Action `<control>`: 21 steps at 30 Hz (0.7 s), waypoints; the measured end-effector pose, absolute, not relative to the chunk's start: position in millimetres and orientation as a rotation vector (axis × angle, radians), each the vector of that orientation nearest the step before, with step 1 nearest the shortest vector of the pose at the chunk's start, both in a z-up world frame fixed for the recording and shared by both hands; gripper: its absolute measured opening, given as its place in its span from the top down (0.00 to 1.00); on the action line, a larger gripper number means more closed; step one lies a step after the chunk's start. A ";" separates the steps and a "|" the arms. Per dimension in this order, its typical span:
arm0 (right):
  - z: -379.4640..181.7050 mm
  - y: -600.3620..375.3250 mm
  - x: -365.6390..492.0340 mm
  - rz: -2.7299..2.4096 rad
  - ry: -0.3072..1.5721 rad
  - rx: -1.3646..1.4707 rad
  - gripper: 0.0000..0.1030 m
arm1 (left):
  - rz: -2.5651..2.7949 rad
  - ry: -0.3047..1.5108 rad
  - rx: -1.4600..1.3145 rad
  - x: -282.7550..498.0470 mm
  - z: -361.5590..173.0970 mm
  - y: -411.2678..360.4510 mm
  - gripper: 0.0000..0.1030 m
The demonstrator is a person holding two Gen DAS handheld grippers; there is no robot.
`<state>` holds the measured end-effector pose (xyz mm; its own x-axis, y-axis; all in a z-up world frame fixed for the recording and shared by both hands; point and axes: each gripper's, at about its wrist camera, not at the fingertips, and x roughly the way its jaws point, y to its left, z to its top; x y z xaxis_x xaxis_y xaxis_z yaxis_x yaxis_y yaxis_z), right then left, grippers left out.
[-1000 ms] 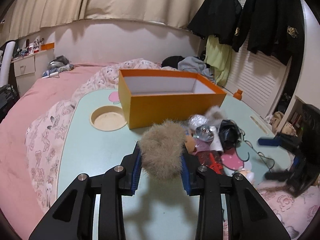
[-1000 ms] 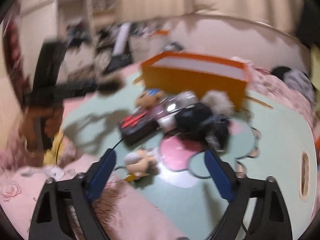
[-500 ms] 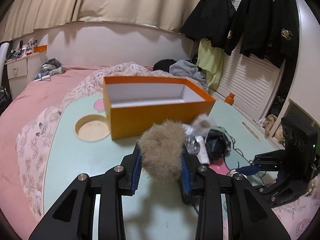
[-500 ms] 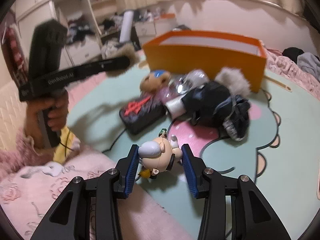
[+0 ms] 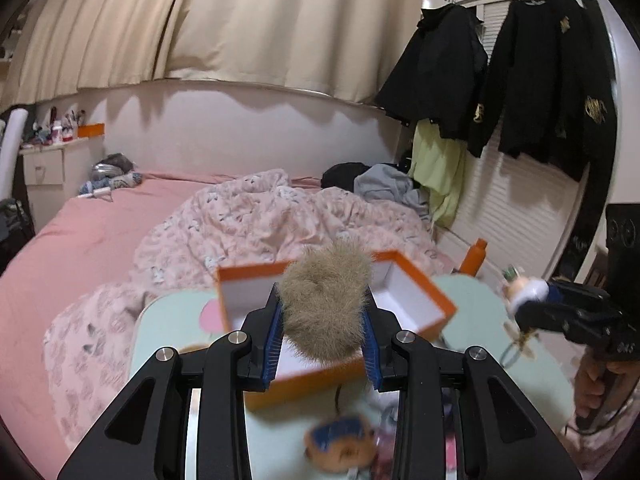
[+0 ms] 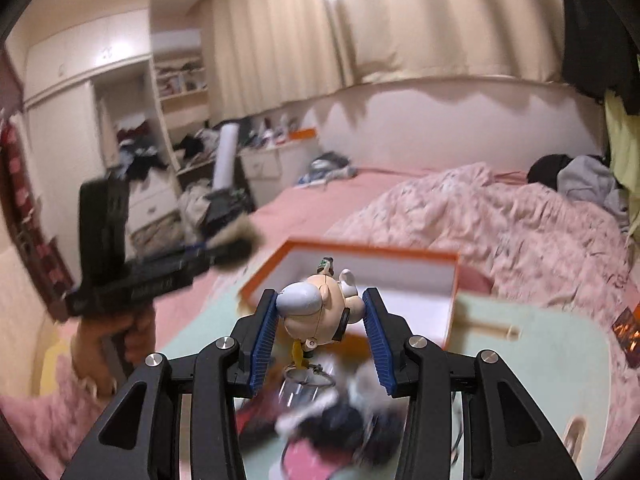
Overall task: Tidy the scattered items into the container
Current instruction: 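Carry the fluffy bear toward the box with the left gripper while the right gripper grasps the white figurine, then open both grippers over the box to drop the bear and figurine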
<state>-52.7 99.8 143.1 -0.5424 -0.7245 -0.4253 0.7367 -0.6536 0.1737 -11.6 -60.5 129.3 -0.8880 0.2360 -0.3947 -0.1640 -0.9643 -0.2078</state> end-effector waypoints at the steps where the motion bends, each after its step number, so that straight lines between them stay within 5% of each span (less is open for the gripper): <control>1: 145.0 95.8 -61.4 -2.213 0.017 0.598 0.59 | 2.852 -0.260 -0.647 -22.6 128.9 -60.5 0.66; 16: 64.7 40.0 -134.0 -2.296 0.174 0.837 0.59 | 2.823 -0.300 -0.918 -79.8 69.4 -51.2 0.65; 21: 70.6 49.3 -123.7 -2.309 0.125 0.778 0.40 | 2.801 -0.395 -0.861 -74.2 70.8 -58.3 0.51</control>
